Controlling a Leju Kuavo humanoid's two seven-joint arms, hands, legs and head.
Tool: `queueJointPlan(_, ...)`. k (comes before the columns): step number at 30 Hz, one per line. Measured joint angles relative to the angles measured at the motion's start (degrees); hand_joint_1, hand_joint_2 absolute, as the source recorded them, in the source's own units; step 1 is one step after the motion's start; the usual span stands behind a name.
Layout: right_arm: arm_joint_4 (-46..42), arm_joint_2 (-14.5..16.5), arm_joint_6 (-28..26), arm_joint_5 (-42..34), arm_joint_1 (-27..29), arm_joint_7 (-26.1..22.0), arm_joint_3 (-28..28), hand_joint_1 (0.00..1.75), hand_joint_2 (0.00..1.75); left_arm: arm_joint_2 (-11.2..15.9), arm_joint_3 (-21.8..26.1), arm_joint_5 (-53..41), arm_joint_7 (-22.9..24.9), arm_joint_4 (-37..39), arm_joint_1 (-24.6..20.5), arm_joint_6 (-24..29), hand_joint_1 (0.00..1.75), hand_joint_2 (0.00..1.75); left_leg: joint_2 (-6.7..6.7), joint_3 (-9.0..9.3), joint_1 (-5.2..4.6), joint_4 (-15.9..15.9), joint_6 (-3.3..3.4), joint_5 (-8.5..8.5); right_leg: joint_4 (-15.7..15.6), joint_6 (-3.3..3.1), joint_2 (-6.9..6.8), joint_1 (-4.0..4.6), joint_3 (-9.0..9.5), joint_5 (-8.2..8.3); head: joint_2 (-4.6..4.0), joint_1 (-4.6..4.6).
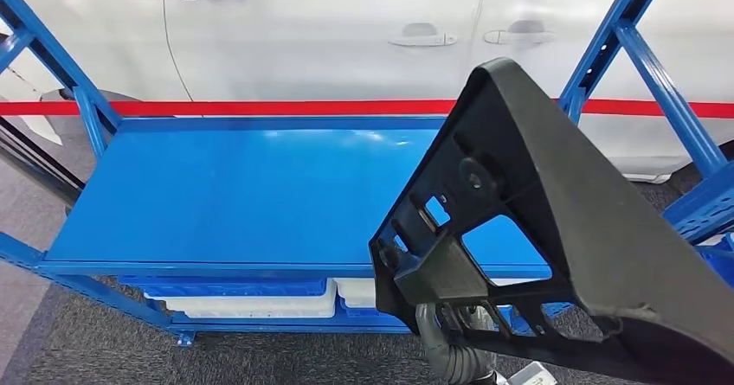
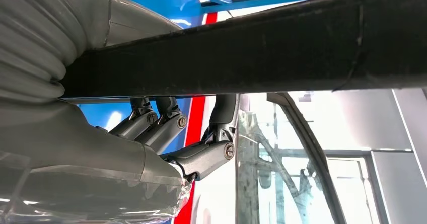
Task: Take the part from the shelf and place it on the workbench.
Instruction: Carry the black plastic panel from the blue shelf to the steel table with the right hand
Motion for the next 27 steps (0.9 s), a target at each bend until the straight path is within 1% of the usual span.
queueJointPlan(1, 0.01, 0.00, -0.01, 0.44, 0.21, -0.04, -0.08, 1.75, 1.75, 0.02, 0.02, 0.02, -0.01, -0.02, -0.11, -0.01, 0.00, 1.75, 0.00, 2.35, -0.23, -3.54, 0.40, 0.11, 0.01, 0.27, -0.05, 0.05, -0.20, 0.42, 0.00, 0.01)
queueJointPlan(2, 0.01, -0.01, -0.01, 0.93, 0.50, -0.10, -0.16, 1.75, 1.75, 0.03, 0.07, 0.05, -0.02, -0.03, -0.20, 0.00, 0.00, 1.75, -0.01, 3.71, -0.47, -5.90, 0.72, -0.07, -0.02, 0.62, -0.14, 0.00, -0.31, 0.85, 0.00, 0.01)
queueJointPlan(3, 0.02, -0.03, -0.02, 1.35, 0.85, -0.16, -0.23, 1.75, 1.75, 0.01, 0.17, 0.11, -0.02, -0.03, -0.24, 0.02, 0.00, 1.75, 0.00, 4.05, -0.66, -6.95, 0.91, -0.11, -0.14, 1.01, -0.24, -0.06, -0.37, 1.30, 0.00, 0.01)
queueJointPlan(4, 0.02, -0.05, -0.02, 1.64, 1.23, -0.24, -0.31, 1.75, 1.75, -0.02, 0.30, 0.16, -0.02, -0.03, -0.23, 0.03, 0.00, 1.75, 0.00, 3.71, -0.65, -7.28, 1.11, 0.37, -0.34, 1.42, -0.30, -0.08, -0.36, 1.82, 0.00, 0.02)
queueJointPlan(5, 0.03, -0.11, -0.01, 1.77, 1.63, -0.34, -0.44, 1.75, 1.75, -0.08, 0.46, 0.19, -0.01, -0.03, -0.22, 0.04, 0.00, 1.75, 0.10, 3.37, -0.57, -7.67, 1.41, 1.06, -0.30, 1.77, -0.24, -0.12, -0.60, 1.73, 0.00, 0.02)
queueJointPlan(6, 0.04, -0.18, -0.01, 1.81, 1.94, -0.44, -0.56, 1.75, 1.75, -0.13, 0.60, 0.20, 0.01, -0.03, -0.20, 0.04, 0.00, 1.75, 0.22, 2.94, -0.40, -8.05, 1.79, 1.83, 0.30, 2.07, -0.12, -0.11, -1.02, 0.74, 0.00, 0.02)
queueJointPlan(7, 0.07, -0.25, 0.00, 1.82, 2.20, -0.52, -0.70, 1.75, 1.75, -0.19, 0.69, 0.20, 0.01, -0.04, -0.19, 0.04, 0.00, 1.75, 0.36, 2.34, -0.21, -8.39, 2.11, 2.66, 1.90, 2.37, 0.02, -0.12, -1.71, -1.30, 0.00, 0.03)
queueJointPlan(8, 0.12, -0.33, 0.00, 1.82, 2.41, -0.58, -0.85, 1.75, 1.75, -0.23, 0.75, 0.19, 0.01, -0.04, -0.21, 0.04, 0.00, 1.75, 0.49, 1.66, -0.15, -8.47, 2.32, 3.34, 4.62, 2.60, 0.12, -0.29, -2.64, -4.20, 0.00, 0.02)
queueJointPlan(9, 0.19, -0.38, -0.01, 1.82, 2.59, -0.61, -0.97, 1.75, 1.75, -0.23, 0.78, 0.19, 0.03, -0.04, -0.20, 0.06, 0.00, 1.75, 0.53, 0.81, -0.15, -8.42, 2.47, 3.92, 8.05, 2.83, 0.15, -0.42, -3.46, -6.99, 0.00, 0.02)
queueJointPlan(10, 0.27, -0.42, -0.02, 1.80, 2.82, -0.61, -1.13, 1.75, 1.75, -0.23, 0.80, 0.19, 0.11, -0.04, -0.20, 0.07, 0.00, 1.75, 0.57, 0.00, -0.18, -8.28, 2.45, 4.49, 11.43, 3.07, 0.15, -0.56, -4.04, -8.85, 0.00, 0.02)
queueJointPlan(11, 0.36, -0.45, -0.02, 1.72, 3.09, -0.62, -1.32, 1.75, 1.75, -0.23, 0.82, 0.19, 0.23, -0.04, -0.20, 0.11, 0.00, 1.75, 0.59, -0.82, -0.19, -8.09, 2.38, 5.01, 13.84, 3.26, 0.14, -0.69, -4.10, -9.33, 0.00, 0.02)
queueJointPlan(12, 0.44, -0.48, 0.03, 1.54, 3.44, -0.69, -1.53, 1.75, 1.75, -0.24, 0.84, 0.19, 0.37, -0.04, -0.18, 0.16, 0.00, 1.75, 0.60, -1.65, -0.18, -7.81, 2.27, 5.49, 14.65, 3.39, 0.13, -0.81, -3.39, -8.50, 0.00, 0.02)
queueJointPlan(13, 0.49, -0.54, 0.18, 1.23, 3.86, -0.91, -1.75, 1.75, 1.75, -0.24, 0.86, 0.20, 0.48, -0.04, -0.17, 0.20, 0.00, 1.75, 0.60, -2.49, -0.15, -7.42, 2.12, 5.90, 13.51, 3.45, 0.12, -0.92, -1.75, -6.86, 0.00, 0.02)
queueJointPlan(14, 0.53, -0.60, 0.43, 0.90, 4.33, -1.30, -2.00, 1.75, 1.75, -0.27, 0.87, 0.25, 0.54, -0.04, -0.15, 0.24, 0.00, 1.75, 0.57, -3.33, -0.11, -6.93, 1.92, 6.21, 10.46, 3.46, 0.10, -1.04, 0.89, -5.33, 0.00, 0.02)
queueJointPlan(15, 0.55, -0.65, 0.74, 0.63, 4.77, -1.81, -2.27, 1.75, 1.75, -0.30, 0.89, 0.32, 0.54, -0.05, -0.12, 0.26, 0.00, 1.75, 0.52, -4.10, -0.15, -6.36, 1.68, 6.44, 6.39, 3.39, 0.10, -1.04, 3.88, -4.78, 0.00, 0.02)
queueJointPlan(16, 0.52, -0.68, 1.06, 0.57, 5.21, -2.42, -2.58, 1.75, 1.75, -0.33, 0.91, 0.40, 0.44, -0.05, -0.08, 0.26, 0.00, 1.75, 0.47, -4.66, -0.20, -5.85, 1.39, 6.63, 2.66, 3.11, 0.16, -0.96, 6.44, -4.94, 0.00, 0.01)
queueJointPlan(17, 0.47, -0.68, 1.31, 0.79, 5.68, -2.99, -2.90, 1.75, 1.75, -0.35, 0.95, 0.49, 0.28, -0.05, -0.06, 0.26, 0.00, 1.75, 0.44, -5.00, -0.26, -5.43, 1.05, 6.83, -0.04, 2.78, 0.21, -0.85, 8.08, -5.54, 0.00, 0.01)
queueJointPlan(18, 0.36, -0.68, 1.49, 1.32, 6.16, -3.44, -3.24, 1.75, 1.75, -0.36, 1.00, 0.55, 0.09, -0.05, -0.05, 0.25, 0.00, 1.75, 0.42, -5.19, -0.33, -5.23, 0.68, 7.11, -1.23, 2.37, 0.27, -0.69, 8.62, -6.10, 0.00, 0.01)
queueJointPlan(20, 0.09, -0.67, 1.67, 2.70, 7.24, -3.90, -3.85, 1.75, 1.75, -0.36, 1.17, 0.67, -0.23, -0.06, -0.02, 0.23, 0.00, 1.75, 0.34, -5.42, -0.19, -5.00, -0.10, 7.46, -1.46, 1.35, 0.19, -0.63, 8.14, -5.64, 0.00, 0.02)
queueJointPlan(21, -0.04, -0.65, 1.70, 3.40, 7.66, -3.92, -4.09, 1.75, 1.75, -0.36, 1.26, 0.73, -0.32, -0.07, 0.03, 0.22, 0.00, 1.75, 0.28, -5.81, -0.09, -4.40, -0.44, 6.67, -1.48, 0.78, 0.11, -0.65, 7.70, -5.15, 0.00, 0.01)
queueJointPlan(22, -0.14, -0.61, 1.73, 3.97, 8.01, -3.88, -4.28, 1.75, 1.75, -0.36, 1.33, 0.78, -0.39, -0.07, 0.11, 0.22, 0.00, 1.75, 0.22, -6.44, 0.01, -2.87, -0.72, 4.84, -1.56, 0.24, 0.02, -0.69, 7.15, -4.59, 0.00, 0.01)
queueJointPlan(23, -0.21, -0.55, 1.77, 4.53, 8.31, -3.83, -4.45, 1.75, 1.75, -0.37, 1.38, 0.82, -0.45, -0.08, 0.17, 0.23, 0.00, 1.75, 0.19, -7.32, 0.10, -0.28, -0.96, 2.17, -1.59, -0.17, -0.05, -0.70, 6.46, -3.99, 0.00, 0.01)
queueJointPlan(24, -0.27, -0.46, 1.81, 5.04, 8.63, -3.77, -4.63, 1.75, 1.75, -0.38, 1.39, 0.85, -0.47, -0.08, 0.19, 0.24, 0.00, 1.75, 0.18, -8.30, 0.12, 3.11, -1.14, -0.73, -1.56, -0.40, -0.04, -0.58, 5.73, -3.44, 0.00, 0.00)
queueJointPlan(25, -0.31, -0.38, 1.85, 5.51, 8.99, -3.72, -4.84, 1.75, 1.75, -0.39, 1.40, 0.85, -0.48, -0.08, 0.20, 0.26, 0.00, 1.75, 0.19, -9.05, 0.13, 6.61, -1.25, -2.96, -1.51, -0.51, -0.06, -0.44, 5.00, -2.88, 0.00, 0.01)
queueJointPlan(26, -0.31, -0.31, 1.87, 5.92, 9.39, -3.69, -5.12, 1.75, 1.75, -0.39, 1.40, 0.81, -0.43, -0.08, 0.19, 0.29, 0.00, 1.75, 0.19, -9.28, 0.12, 9.29, -1.26, -3.93, -1.41, -0.55, -0.09, -0.25, 4.21, -2.34, 0.00, 0.01)
queueJointPlan(27, -0.31, -0.25, 1.89, 6.23, 9.78, -3.67, -5.42, 1.75, 1.75, -0.39, 1.41, 0.75, -0.37, -0.10, 0.19, 0.33, 0.00, 1.75, 0.18, -8.76, 0.11, 10.47, -1.16, -3.59, -1.27, -0.56, -0.11, -0.06, 3.40, -1.82, 0.00, 0.00)
